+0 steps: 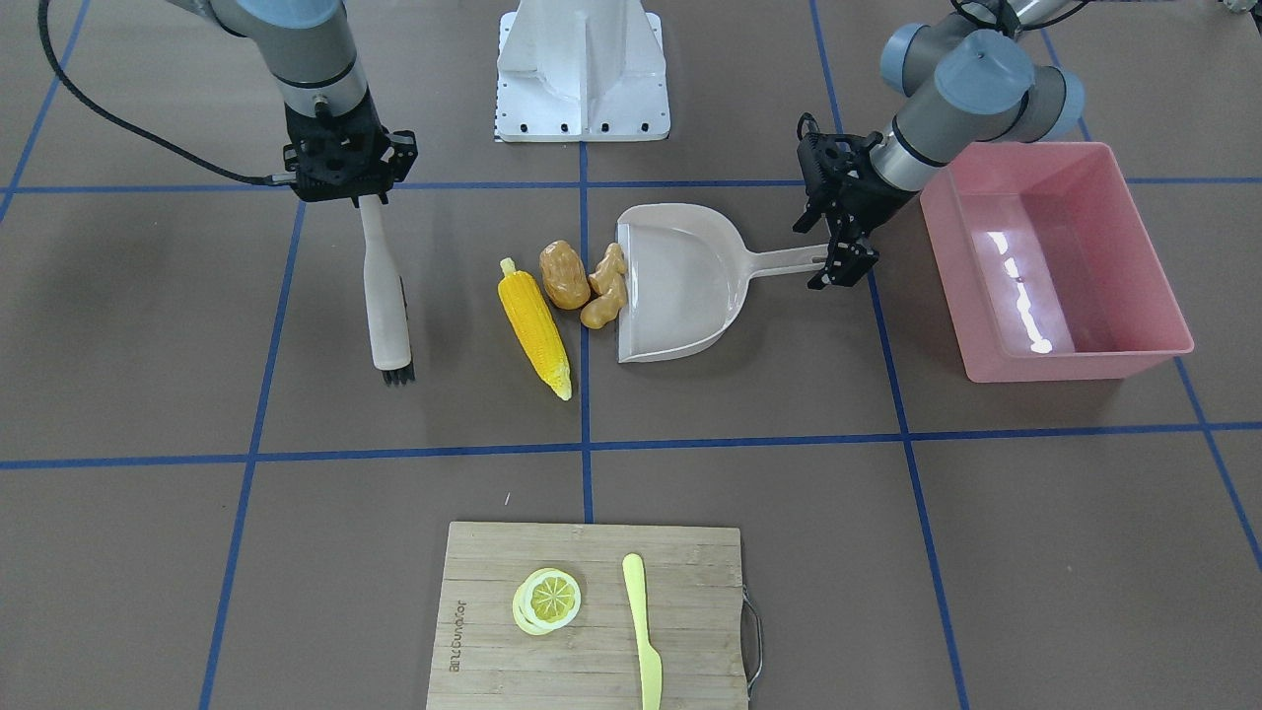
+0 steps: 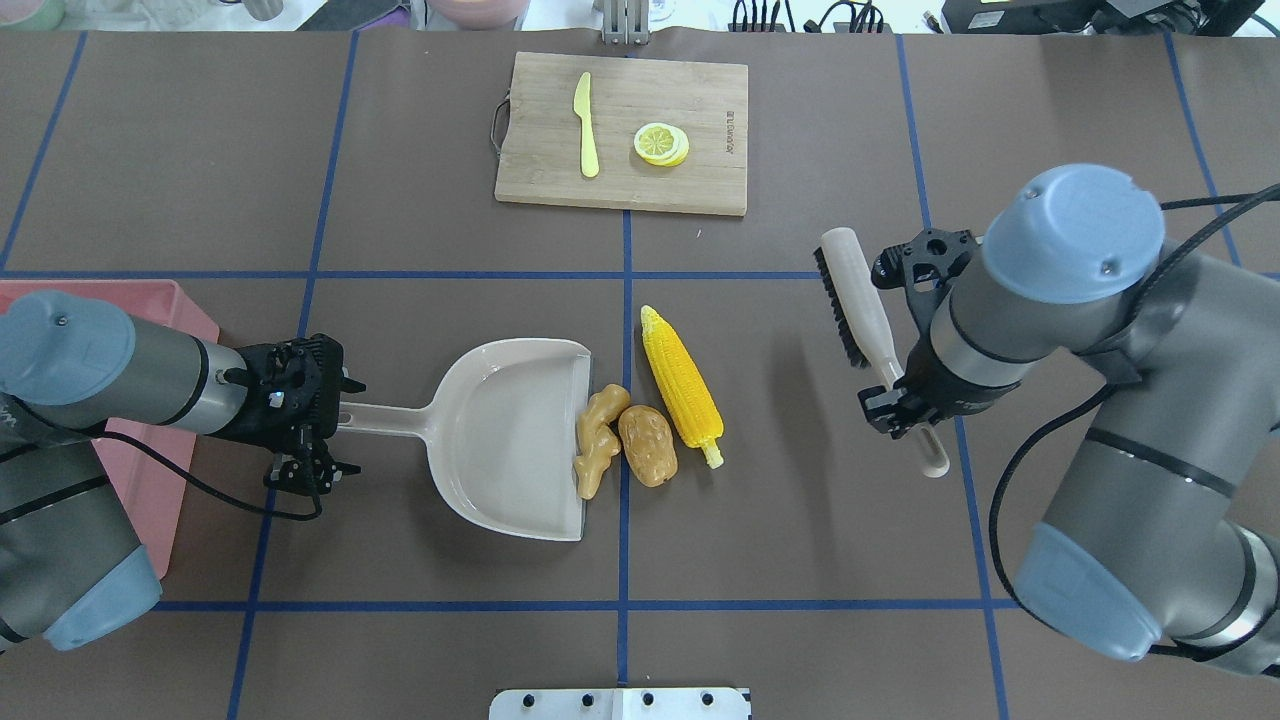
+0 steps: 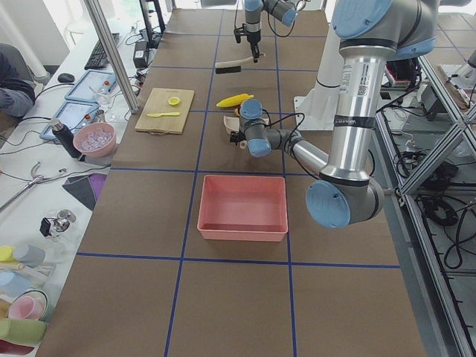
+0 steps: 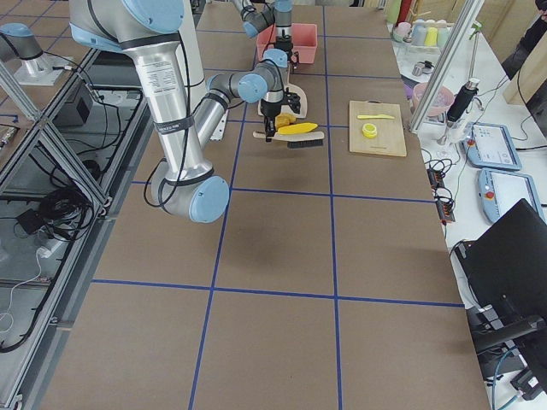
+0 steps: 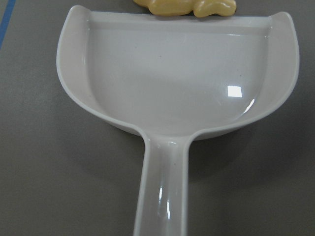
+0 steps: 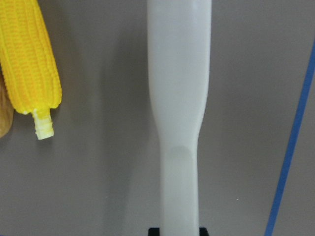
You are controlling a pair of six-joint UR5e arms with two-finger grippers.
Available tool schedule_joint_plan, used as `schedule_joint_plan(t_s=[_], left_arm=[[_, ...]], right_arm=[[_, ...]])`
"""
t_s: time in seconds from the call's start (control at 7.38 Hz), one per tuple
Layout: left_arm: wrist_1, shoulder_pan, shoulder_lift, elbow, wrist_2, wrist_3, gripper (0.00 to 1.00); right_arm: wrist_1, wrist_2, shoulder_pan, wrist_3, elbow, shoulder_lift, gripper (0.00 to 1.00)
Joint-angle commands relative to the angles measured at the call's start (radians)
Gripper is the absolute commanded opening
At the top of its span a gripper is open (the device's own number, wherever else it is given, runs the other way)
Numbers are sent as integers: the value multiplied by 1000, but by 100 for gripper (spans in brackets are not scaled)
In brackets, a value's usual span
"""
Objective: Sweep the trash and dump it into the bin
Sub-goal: 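Lift the brush with the right gripper and bring it behind the corn and potato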
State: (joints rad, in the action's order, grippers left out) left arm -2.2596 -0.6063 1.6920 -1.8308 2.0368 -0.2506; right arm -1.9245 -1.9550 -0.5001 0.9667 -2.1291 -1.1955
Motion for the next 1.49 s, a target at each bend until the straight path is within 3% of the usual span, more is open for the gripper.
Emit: schedule_joint_plan(t_s=[0.0, 0.95, 1.36], left_arm=[[0, 3, 0, 11, 0, -1, 95], [-9, 2, -14, -10, -1, -2, 95], [-12, 3, -21, -8, -1, -4, 95]], right_arm=[[-10, 65, 98, 84, 49, 34, 0], [19, 94, 139, 144, 263, 207, 0], [65, 94, 164, 193, 293, 252, 0]])
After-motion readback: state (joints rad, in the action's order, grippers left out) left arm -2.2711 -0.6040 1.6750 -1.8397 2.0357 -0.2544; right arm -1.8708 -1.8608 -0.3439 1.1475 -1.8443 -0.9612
